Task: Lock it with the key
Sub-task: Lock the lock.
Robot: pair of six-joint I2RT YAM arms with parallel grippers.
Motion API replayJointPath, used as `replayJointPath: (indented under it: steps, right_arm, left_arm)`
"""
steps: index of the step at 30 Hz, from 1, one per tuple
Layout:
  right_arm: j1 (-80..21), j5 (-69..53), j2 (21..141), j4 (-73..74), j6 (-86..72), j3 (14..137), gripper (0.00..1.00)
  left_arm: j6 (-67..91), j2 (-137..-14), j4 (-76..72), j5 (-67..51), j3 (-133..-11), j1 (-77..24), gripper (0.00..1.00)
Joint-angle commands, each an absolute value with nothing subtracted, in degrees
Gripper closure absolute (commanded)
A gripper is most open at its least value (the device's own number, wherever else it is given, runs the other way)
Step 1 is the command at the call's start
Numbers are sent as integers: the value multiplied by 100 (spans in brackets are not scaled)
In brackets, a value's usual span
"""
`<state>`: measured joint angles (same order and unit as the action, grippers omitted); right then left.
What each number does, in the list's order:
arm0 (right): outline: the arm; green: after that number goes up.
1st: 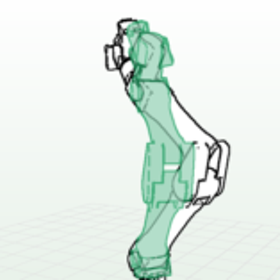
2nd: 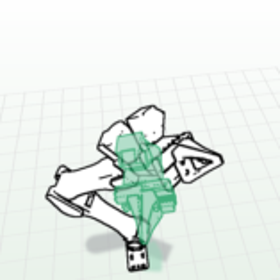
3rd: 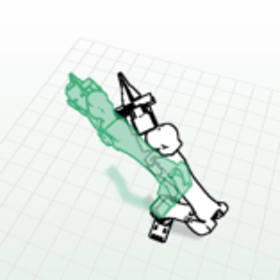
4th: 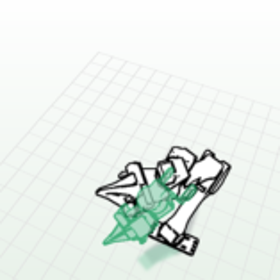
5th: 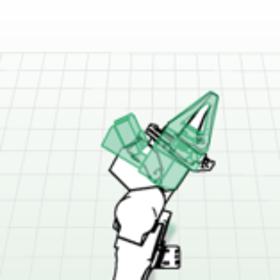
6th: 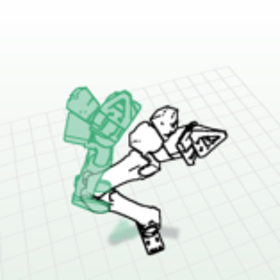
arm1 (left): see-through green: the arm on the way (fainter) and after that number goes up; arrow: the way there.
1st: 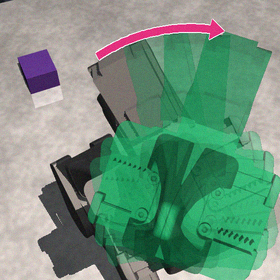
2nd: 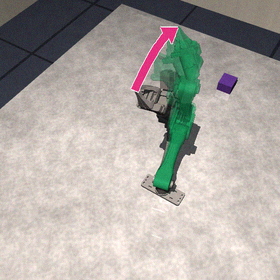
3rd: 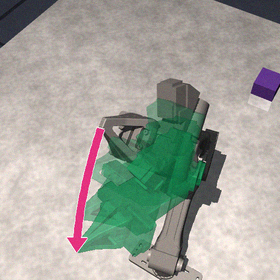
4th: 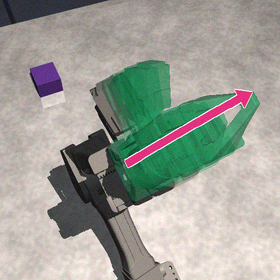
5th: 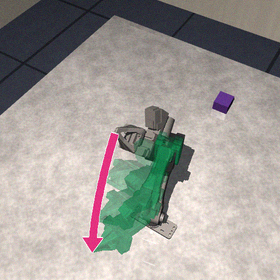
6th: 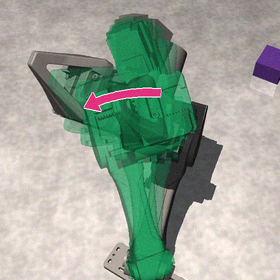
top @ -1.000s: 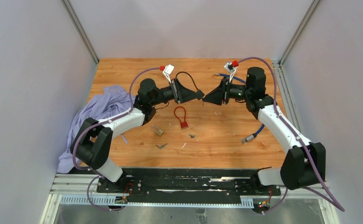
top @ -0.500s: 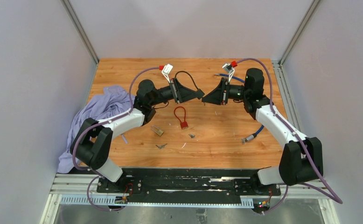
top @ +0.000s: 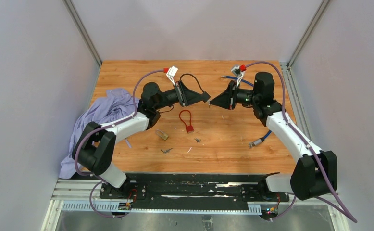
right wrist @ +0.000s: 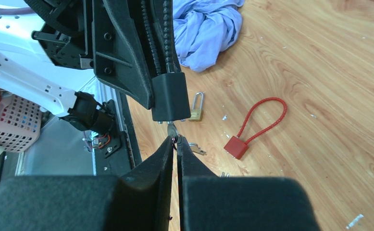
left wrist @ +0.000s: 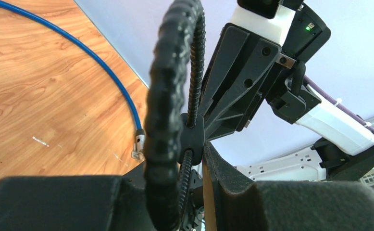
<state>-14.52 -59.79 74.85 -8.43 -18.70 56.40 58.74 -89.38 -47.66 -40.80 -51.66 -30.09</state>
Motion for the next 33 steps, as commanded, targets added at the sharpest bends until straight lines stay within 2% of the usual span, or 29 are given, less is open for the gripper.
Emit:
replayJointPath:
  steps: [1,6,11,17,21,27,33]
  right_arm:
    - [-1540,-5589,7352,-541,-1432,5660,93]
    - [-1490,-5669,7345,-410,-1405,5704,82]
    - [-1439,-6063,7294,-886,-1940,5658,69]
    - [-1432,-6321,7376,-1303,-2587,5665,59]
    - [-1430,-6612,7530,-1516,-3017,5759,59]
    - [-1431,-6811,7622,-1214,-3001,5842,66]
    - [-1427,-6992,7651,-908,-2990,5954,67]
  left_arm:
    - [5892,-8680,-4922,-4078,-5133,-3019,100]
    - [5792,-8632,-4931,-4094,-5099,-3019,100]
    - [5868,-8652,-5165,-4206,-5089,-3015,100]
    - [6184,-8632,-4783,-4434,-5395,-3032,100]
    - [6251,-8581,-4478,-4456,-5487,-3038,100]
    - [6329,-8543,-4244,-4400,-5521,-3032,100]
    - [6739,-8600,-4009,-4293,-5559,-3034,100]
